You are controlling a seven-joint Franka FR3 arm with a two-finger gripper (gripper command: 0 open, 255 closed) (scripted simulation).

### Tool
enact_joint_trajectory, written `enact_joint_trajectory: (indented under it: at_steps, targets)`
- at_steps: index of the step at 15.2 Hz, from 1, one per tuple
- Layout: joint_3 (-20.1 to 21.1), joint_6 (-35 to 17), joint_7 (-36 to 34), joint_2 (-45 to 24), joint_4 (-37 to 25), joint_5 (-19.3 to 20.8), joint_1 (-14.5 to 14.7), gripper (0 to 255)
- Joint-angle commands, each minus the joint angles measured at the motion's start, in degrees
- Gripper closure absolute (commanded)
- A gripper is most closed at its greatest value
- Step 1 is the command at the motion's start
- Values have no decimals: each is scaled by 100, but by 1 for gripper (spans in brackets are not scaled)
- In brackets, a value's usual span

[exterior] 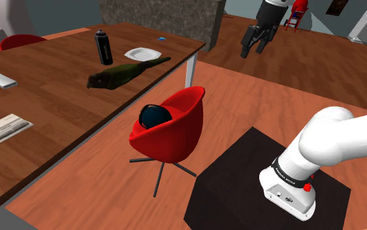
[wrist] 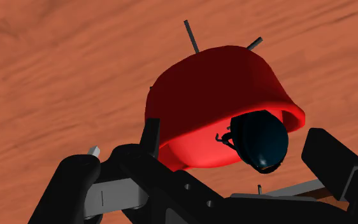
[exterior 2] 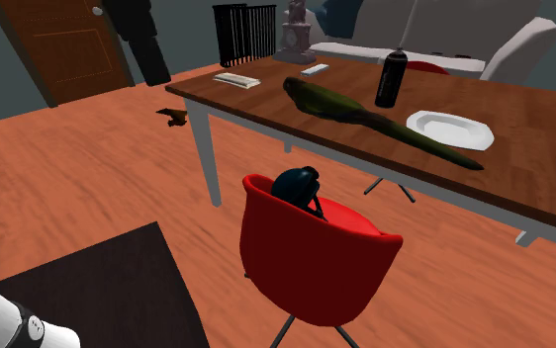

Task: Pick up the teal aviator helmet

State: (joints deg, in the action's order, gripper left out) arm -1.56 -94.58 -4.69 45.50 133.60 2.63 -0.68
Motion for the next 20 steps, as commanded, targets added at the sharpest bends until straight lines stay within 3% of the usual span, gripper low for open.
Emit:
enact_joint_trajectory:
  at_steps: [1,11,20]
  targets:
    - [0,0,0,0,0,0,0,0]
    - [-172,-892,-600,-2307,-610,-804,2,0]
    - [-345,-1297,-832,-4448,-1620,-1751,19,0]
